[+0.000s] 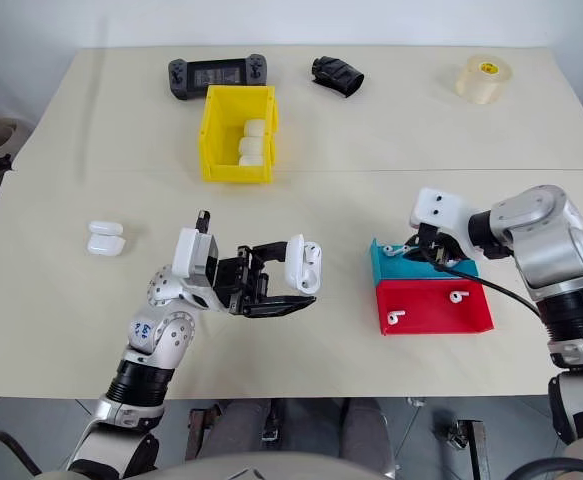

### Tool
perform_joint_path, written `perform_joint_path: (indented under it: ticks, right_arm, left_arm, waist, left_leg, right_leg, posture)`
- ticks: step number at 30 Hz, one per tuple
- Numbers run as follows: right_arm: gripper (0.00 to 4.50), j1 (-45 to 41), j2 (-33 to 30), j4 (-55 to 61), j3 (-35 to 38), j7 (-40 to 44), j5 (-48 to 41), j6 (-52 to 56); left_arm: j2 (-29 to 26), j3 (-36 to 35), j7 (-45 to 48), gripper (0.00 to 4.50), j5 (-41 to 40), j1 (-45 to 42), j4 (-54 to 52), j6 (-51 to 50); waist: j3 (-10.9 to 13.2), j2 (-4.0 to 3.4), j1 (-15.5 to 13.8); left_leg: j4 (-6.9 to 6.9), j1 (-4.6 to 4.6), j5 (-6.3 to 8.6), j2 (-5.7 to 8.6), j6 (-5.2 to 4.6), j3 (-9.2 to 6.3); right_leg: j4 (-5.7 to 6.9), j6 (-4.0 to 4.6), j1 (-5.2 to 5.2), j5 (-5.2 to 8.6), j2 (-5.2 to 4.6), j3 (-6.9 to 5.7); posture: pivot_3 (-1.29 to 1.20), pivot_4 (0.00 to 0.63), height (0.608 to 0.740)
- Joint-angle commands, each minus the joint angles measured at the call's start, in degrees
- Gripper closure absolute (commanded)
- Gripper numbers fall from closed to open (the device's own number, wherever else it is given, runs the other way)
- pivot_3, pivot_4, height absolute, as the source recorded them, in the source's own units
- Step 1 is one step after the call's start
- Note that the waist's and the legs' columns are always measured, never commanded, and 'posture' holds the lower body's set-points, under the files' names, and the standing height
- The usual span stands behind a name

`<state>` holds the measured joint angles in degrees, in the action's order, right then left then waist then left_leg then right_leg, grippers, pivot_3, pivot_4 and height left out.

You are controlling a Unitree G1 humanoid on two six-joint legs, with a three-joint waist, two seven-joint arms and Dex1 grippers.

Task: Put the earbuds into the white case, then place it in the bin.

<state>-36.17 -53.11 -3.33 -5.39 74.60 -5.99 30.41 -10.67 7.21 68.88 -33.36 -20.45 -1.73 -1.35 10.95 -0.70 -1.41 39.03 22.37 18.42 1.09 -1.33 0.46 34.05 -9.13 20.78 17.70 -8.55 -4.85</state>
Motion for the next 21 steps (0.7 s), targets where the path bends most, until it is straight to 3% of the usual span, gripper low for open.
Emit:
perform_joint_path:
  ticks: [1, 6, 10, 14, 21]
  right_arm:
    - [3.53, 1.5, 0.8, 9.7, 11.2, -0.9, -11.5, 6.0]
    - [3.53, 6.8, 8.4, 21.7, 23.7, -8.2, -29.0, 17.3]
    - [3.53, 12.7, 22.4, 33.3, 31.4, -24.0, -48.8, 23.6]
    - [3.53, 16.6, 31.7, 40.5, 30.5, -39.1, -60.6, 22.3]
    - [3.53, 23.2, 36.2, 45.9, 24.8, -46.7, -65.6, 15.7]
  left_arm:
    - [0.5, -1.2, 0.6, 1.64, -1.1, -0.9, 0.7, 1.2]
    - [1.3, -2.0, 1.3, 1.64, -1.4, -2.5, 3.1, 0.9]
    - [2.2, -2.4, 1.3, 1.64, -1.8, -4.6, 4.9, 0.1]
    - [2.4, -2.9, 1.6, 1.64, -2.2, -5.6, 5.5, -0.8]
    - [4.2, -3.6, 0.2, 1.64, -2.4, -8.3, 7.1, -2.2]
  waist:
    - [0.0, 0.01, 0.0]
    - [0.0, 0.03, -0.1]
    - [0.0, 0.03, -0.1]
    - [0.0, 0.02, 0.0]
    - [0.0, 0.03, 0.0]
  left_leg:
    - [-0.01, 0.00, 0.00, 0.00, 0.00, -0.01]
    - [0.00, -0.02, 0.00, -0.06, 0.00, -0.12]
    - [0.01, 0.01, 0.00, -0.18, 0.01, -0.24]
    - [-0.02, 0.00, 0.00, -0.15, 0.01, -0.24]
    - [-0.03, -0.01, 0.01, 0.11, 0.01, -0.20]
  right_leg:
    - [-0.01, 0.00, -0.01, 0.00, 0.00, -0.02]
    - [-0.01, 0.00, -0.09, 0.00, 0.00, -0.13]
    - [0.04, -0.01, -0.09, -0.01, -0.03, -0.19]
    - [0.16, -0.03, -0.03, -0.03, -0.03, -0.18]
    - [0.26, -0.03, 0.02, -0.02, 0.00, -0.05]
  posture:
    - [0.00, 0.150, 0.740]
    - [0.00, 0.150, 0.740]
    - [0.00, 0.150, 0.740]
    - [0.00, 0.150, 0.740]
    - [0.00, 0.150, 0.740]
